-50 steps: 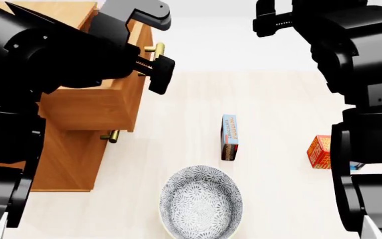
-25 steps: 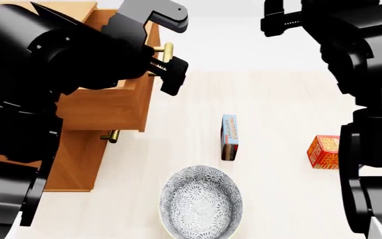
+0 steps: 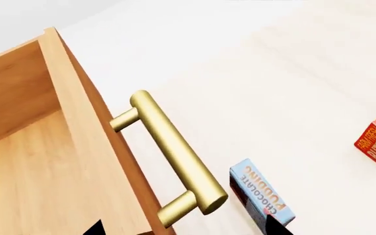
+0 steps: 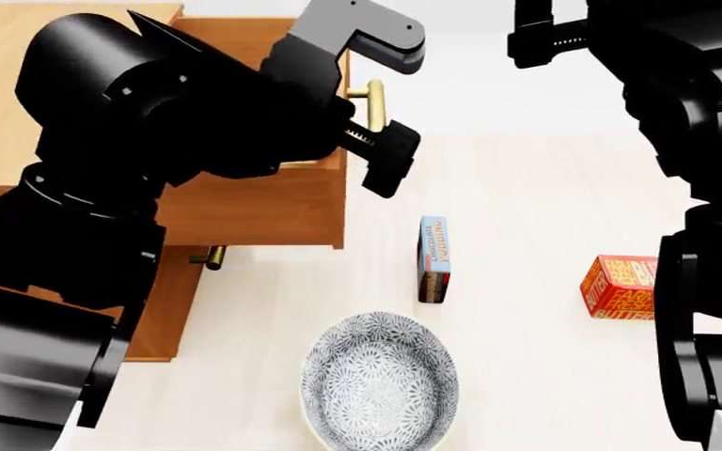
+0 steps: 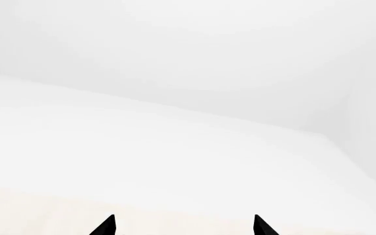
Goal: Put the chocolate pudding in the top drawer of the cabinet and close it.
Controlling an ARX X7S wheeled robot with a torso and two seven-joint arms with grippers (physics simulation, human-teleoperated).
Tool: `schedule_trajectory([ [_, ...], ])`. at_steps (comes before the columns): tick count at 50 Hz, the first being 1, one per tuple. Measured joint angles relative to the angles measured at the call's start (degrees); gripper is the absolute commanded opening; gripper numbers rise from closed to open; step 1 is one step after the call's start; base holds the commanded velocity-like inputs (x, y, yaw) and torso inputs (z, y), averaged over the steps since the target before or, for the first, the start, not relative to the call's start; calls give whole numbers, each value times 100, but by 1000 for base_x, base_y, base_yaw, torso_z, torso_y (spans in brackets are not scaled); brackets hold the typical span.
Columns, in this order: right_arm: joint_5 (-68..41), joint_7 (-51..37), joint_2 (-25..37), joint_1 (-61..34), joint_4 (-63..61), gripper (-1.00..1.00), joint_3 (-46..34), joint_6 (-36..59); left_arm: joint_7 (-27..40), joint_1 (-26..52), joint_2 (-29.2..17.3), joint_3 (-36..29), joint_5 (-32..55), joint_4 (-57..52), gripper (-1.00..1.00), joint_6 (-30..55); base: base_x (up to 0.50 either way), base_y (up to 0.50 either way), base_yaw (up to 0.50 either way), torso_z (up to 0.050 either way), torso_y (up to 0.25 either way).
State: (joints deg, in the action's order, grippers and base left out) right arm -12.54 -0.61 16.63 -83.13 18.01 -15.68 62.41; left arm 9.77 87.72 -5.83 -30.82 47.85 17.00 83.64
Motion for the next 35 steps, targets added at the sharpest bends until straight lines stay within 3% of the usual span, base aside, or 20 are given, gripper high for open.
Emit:
schedule_trajectory([
  [35, -86, -116, 238, 232, -457, 100, 135, 304, -160, 625, -19, -586, 321, 661, 100, -467, 4, -3, -6, 0, -4],
])
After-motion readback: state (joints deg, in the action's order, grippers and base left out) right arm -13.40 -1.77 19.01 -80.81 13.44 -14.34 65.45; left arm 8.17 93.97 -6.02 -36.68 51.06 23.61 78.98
